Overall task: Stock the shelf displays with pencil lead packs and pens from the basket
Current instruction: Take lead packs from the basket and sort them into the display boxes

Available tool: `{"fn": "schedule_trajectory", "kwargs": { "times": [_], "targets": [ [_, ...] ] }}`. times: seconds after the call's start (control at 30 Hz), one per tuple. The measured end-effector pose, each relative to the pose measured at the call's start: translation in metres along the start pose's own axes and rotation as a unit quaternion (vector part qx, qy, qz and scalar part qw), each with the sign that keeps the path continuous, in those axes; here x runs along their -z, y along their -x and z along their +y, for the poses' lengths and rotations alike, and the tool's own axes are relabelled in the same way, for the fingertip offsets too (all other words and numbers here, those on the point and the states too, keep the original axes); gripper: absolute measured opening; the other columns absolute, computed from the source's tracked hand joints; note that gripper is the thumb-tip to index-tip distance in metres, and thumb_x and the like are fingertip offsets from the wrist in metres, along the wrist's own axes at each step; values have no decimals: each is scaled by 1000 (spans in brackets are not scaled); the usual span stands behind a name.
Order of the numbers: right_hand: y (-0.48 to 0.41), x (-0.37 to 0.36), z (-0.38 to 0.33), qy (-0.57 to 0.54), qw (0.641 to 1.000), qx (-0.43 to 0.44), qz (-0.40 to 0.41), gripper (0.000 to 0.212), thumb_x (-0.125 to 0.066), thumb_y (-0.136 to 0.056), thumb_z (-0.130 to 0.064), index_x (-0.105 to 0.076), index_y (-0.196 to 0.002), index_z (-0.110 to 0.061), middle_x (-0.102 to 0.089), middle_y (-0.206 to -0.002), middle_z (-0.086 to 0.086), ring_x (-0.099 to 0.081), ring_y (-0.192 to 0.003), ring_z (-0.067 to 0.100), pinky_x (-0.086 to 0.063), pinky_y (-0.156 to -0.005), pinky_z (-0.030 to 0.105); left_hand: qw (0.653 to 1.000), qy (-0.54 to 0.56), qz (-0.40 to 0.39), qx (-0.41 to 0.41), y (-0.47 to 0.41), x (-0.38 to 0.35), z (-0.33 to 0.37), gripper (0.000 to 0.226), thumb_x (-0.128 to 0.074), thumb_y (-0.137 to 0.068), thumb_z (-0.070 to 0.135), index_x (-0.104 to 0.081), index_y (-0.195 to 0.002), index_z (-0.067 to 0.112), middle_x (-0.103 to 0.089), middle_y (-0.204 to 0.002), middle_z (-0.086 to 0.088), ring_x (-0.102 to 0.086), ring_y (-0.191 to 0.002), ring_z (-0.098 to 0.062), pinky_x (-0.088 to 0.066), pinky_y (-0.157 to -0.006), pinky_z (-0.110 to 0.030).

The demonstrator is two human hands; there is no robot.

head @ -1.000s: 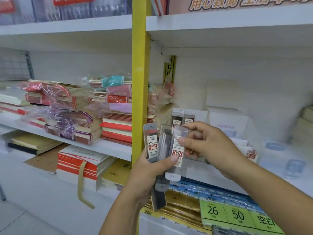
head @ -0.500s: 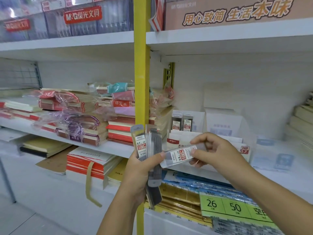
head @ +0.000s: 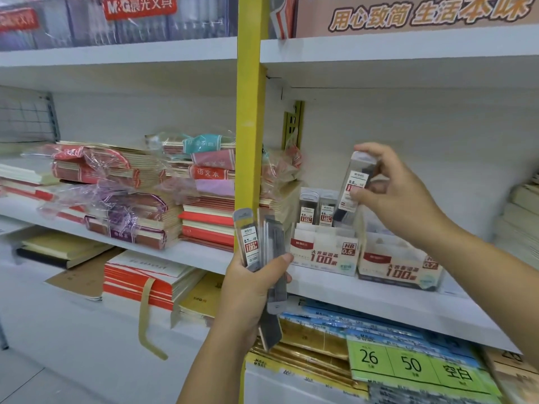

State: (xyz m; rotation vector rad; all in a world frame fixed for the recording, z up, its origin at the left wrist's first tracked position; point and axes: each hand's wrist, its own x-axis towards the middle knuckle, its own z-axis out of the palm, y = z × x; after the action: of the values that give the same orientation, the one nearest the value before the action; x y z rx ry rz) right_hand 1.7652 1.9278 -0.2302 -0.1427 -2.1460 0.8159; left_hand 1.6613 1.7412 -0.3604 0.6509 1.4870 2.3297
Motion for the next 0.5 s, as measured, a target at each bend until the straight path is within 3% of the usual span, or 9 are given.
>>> {"fn": "schedule_trajectory", "kwargs": {
  "times": [0.13, 0.3, 0.4, 0.5],
  "targets": [
    [-24, -14, 17, 151, 987, 58, 23, 43, -67, -90, -17, -52, -123, -40, -65, -101, -12, -59, -81, -2, -47, -72, 19, 1000, -8, 4, -4, -6, 0, -6, 33, -82, -80, 22, -66, -106, 35, -75, -76, 1, -71, -62, -9, -53, -53, -19],
    [-39, -29, 33, 291, 949, 118, -23, 41, -68, -89, -16, -55, -125, -31, -62, -117, -5, -53, -86, 7, -43, -80, 24, 1000, -23, 4, -3, -11, 4, -12, 34, -83, -79, 23, -66, -105, 38, -75, -77, 3, -73, -65, -10, -54, -54, -18],
    [-44, -31, 39, 277, 958, 62, -50, 43, -70, -87, -17, -48, -122, -31, -60, -96, -9, -59, -83, 13, -49, -74, 29, 999, -36, 4, 5, -13, 7, -13, 37, -84, -77, 24, -64, -106, 37, -75, -79, 6, -74, -67, -11, -54, -54, -17],
    [-46, -35, 45, 322, 944, 47, -58, 26, -70, -87, -27, -56, -109, -27, -55, -88, -10, -53, -92, 16, -45, -74, 32, 999, -41, -4, 13, -14, 9, -13, 38, -86, -75, 23, -65, -104, 35, -76, -83, 4, -75, -71, -15, -56, -58, -22]
  ]
}}
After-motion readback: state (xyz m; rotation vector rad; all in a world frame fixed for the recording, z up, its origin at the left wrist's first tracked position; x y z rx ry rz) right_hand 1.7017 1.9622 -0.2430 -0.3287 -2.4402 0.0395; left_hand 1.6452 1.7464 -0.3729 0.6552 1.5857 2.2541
